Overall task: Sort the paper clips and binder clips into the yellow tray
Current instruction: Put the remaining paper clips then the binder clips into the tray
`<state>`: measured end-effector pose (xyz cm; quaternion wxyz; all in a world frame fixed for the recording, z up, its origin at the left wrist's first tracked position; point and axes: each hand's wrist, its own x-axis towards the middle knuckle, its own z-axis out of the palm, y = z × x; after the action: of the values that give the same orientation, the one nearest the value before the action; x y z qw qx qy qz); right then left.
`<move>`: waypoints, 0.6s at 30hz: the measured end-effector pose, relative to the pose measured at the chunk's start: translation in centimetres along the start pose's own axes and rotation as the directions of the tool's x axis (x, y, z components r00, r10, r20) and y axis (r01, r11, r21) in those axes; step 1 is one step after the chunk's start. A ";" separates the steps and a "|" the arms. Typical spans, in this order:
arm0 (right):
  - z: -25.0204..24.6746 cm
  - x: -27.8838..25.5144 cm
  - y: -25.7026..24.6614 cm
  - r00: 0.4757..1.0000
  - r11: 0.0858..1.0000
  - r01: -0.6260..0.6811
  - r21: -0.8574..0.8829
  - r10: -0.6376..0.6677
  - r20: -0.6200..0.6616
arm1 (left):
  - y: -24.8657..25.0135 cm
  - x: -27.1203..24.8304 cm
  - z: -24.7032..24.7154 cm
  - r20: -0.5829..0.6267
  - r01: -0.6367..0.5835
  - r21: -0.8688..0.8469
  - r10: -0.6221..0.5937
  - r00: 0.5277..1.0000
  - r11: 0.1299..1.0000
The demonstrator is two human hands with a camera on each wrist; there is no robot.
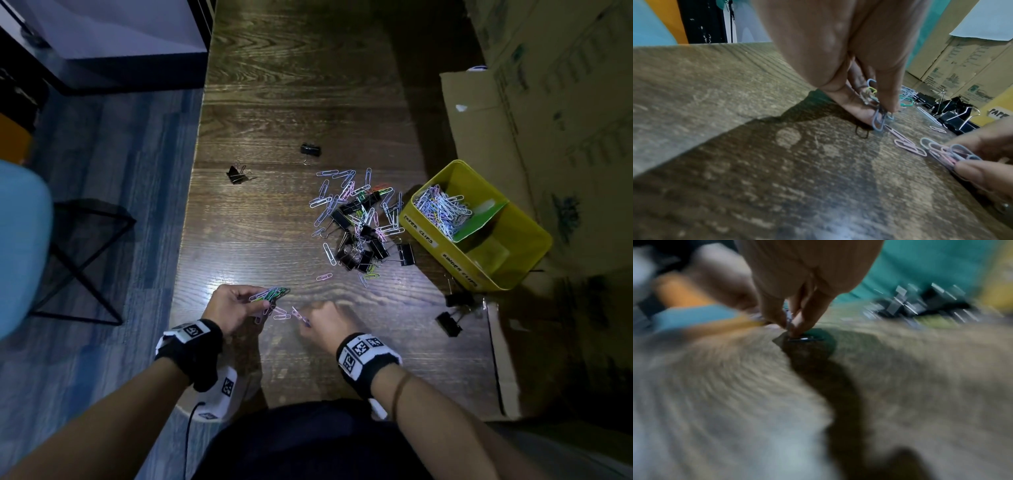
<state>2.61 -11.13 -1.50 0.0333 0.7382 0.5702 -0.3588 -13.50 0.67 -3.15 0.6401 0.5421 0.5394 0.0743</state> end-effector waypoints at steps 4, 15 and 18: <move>0.3 0.7 1.3 0.968 0.790 -0.173 0.588 0.248 -0.049 | 0.7 -0.1 0.7 -0.025 0.040 -0.097 -0.043 0.999 0.994; -8.4 -3.5 7.1 0.827 0.218 0.139 0.966 0.511 -0.235 | 10.6 1.5 7.4 0.093 0.002 -0.178 0.015 0.996 0.984; -12.6 -5.4 9.4 0.756 0.166 0.274 0.947 0.571 -0.319 | 15.6 2.5 11.7 0.210 -0.038 -0.191 0.078 0.975 0.981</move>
<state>16.46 -13.07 7.49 -0.5977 0.7095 0.0951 -0.3612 4.21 1.43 5.42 0.7405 0.5002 0.4410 0.0836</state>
